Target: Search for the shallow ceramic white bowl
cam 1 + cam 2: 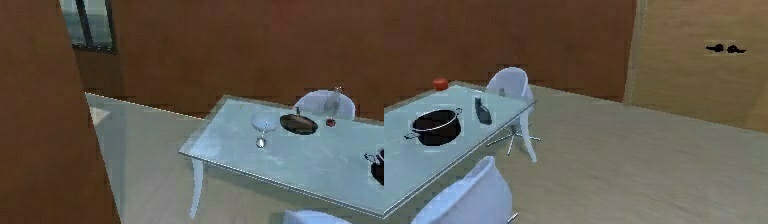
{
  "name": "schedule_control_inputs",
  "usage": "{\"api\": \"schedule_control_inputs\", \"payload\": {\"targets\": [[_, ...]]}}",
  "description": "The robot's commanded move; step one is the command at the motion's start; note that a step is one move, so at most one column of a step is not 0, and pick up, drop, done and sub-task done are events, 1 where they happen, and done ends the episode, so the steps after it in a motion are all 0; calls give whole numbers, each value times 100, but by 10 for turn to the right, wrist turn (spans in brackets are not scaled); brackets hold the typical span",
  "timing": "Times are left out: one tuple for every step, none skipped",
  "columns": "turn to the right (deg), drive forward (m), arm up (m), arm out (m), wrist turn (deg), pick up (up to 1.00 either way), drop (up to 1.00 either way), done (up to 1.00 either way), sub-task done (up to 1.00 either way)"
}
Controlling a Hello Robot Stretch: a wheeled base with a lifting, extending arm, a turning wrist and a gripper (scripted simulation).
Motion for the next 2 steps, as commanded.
{"api": "schedule_control_inputs", "payload": {"targets": [[210, 0, 0, 0, 0, 0, 0, 0, 0], [0, 0, 0, 0, 0, 0, 0, 100, 0]]}}
